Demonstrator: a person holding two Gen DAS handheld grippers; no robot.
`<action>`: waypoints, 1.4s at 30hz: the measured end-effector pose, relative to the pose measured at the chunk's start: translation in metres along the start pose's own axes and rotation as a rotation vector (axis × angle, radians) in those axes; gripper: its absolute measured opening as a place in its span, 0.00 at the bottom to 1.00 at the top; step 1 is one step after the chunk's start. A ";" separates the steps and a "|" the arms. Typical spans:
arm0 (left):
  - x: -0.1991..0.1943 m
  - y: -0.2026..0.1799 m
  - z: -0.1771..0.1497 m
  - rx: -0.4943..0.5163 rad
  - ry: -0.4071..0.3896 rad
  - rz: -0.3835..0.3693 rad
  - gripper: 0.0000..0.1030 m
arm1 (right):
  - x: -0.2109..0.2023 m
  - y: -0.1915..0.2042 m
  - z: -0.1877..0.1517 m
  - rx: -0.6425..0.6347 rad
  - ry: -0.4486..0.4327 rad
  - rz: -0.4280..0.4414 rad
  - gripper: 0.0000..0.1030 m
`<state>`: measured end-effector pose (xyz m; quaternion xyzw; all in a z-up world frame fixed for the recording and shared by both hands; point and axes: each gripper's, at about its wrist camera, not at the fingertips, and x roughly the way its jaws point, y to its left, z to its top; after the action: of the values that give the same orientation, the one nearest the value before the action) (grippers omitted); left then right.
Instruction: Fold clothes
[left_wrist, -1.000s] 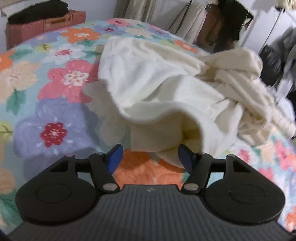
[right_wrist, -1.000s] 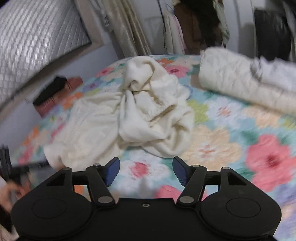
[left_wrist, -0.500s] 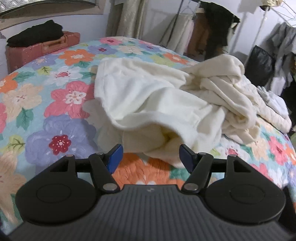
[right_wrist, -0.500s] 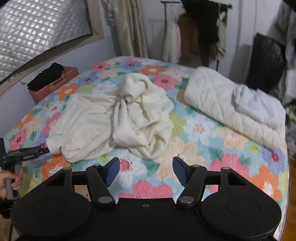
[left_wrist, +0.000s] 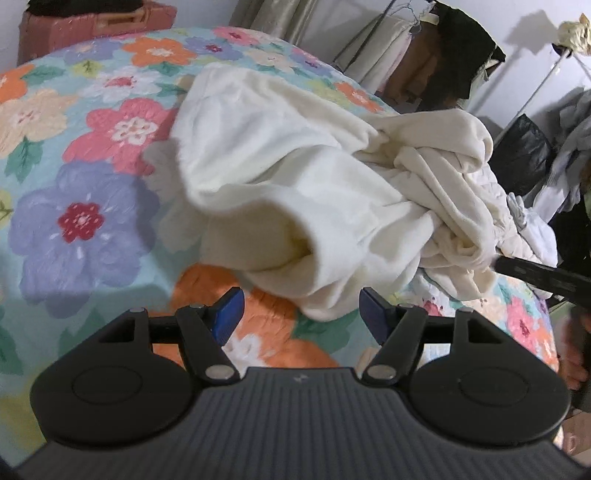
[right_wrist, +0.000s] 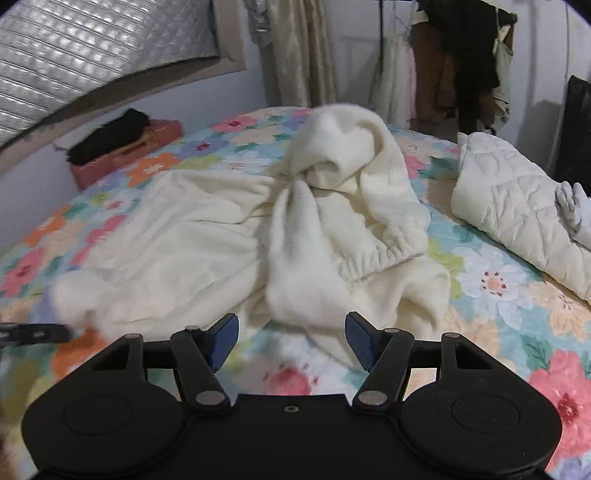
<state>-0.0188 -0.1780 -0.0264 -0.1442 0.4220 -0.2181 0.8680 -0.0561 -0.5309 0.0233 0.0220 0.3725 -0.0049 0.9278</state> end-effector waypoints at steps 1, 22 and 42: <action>0.001 -0.004 -0.001 0.016 -0.004 0.007 0.66 | 0.012 0.002 0.001 0.000 0.002 -0.035 0.70; 0.048 0.014 0.022 -0.151 -0.044 0.055 0.86 | 0.069 0.002 0.002 -0.094 0.002 -0.113 0.75; 0.012 -0.001 0.057 0.016 -0.186 -0.001 0.19 | -0.022 -0.019 -0.006 -0.021 -0.271 -0.195 0.22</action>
<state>0.0330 -0.1813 0.0007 -0.1570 0.3376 -0.2075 0.9046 -0.0770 -0.5495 0.0335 -0.0246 0.2446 -0.0941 0.9647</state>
